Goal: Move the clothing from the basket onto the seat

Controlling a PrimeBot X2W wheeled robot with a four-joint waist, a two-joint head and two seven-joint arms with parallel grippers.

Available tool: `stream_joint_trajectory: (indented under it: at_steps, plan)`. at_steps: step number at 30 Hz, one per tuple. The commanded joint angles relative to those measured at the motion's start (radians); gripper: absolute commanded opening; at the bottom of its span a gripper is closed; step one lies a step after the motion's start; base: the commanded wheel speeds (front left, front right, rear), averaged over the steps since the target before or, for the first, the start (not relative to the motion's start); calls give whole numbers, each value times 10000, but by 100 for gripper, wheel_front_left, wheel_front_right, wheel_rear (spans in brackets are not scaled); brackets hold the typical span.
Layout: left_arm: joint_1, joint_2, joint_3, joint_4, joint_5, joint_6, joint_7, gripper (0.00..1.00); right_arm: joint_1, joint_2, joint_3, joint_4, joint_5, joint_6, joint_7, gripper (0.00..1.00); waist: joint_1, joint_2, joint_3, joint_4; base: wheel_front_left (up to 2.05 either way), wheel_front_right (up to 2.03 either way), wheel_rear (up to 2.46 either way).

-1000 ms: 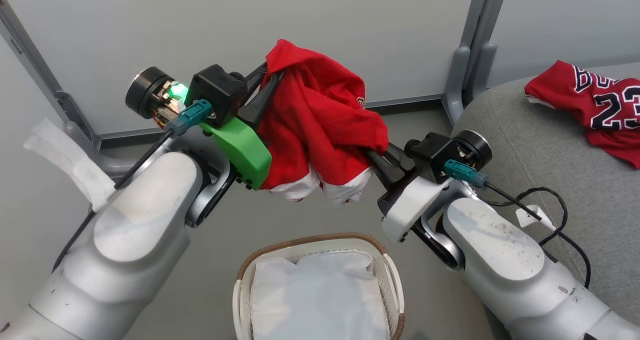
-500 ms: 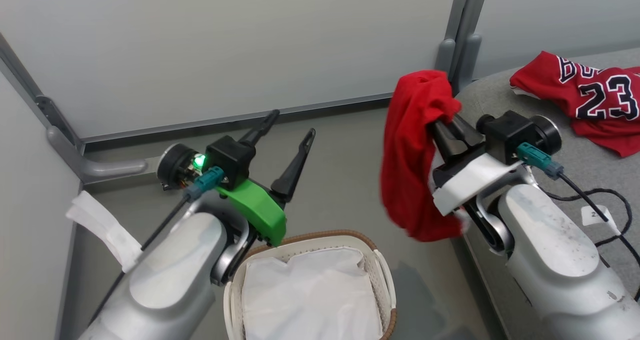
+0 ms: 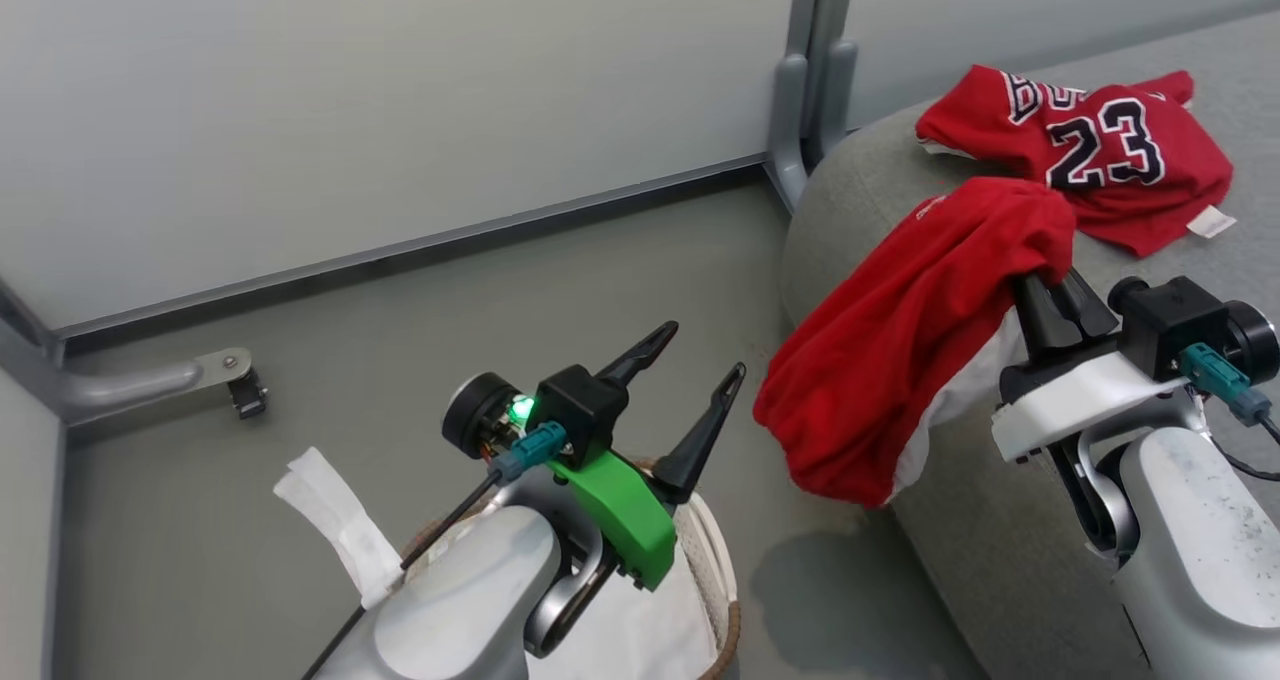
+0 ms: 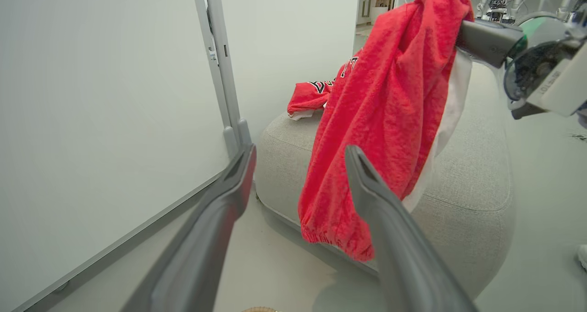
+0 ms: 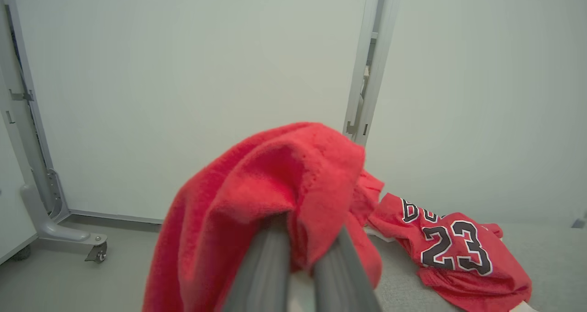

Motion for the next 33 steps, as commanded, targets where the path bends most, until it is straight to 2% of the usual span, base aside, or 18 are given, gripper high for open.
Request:
stream_joint_trajectory:
  at_steps: [1,9,16,25,33]
  plan:
    - [153,-59,-21,83,-49,-30,-68,100,189,80,-60,-125,-108,-13,41,0,0,-1,273,-715,0,0,0]
    - [283,-382,-279,328,76,-51,-230,100,667,445,-494,-540,-379,-13,64,0,0,-1,774,-1704,0,0,0]
    - [143,-522,-529,447,270,-92,-293,100,865,658,-777,-672,-493,-13,0,0,0,-1,1136,-2193,0,0,0]
    - [-110,-455,-738,363,556,-122,-313,100,528,872,-1117,-428,-600,-14,-31,0,0,-1,1644,-2151,0,0,0]
    - [-471,-47,-696,-186,744,105,-145,100,-1614,548,-1405,29,-334,-14,103,0,0,-1,2697,-1751,0,0,0]
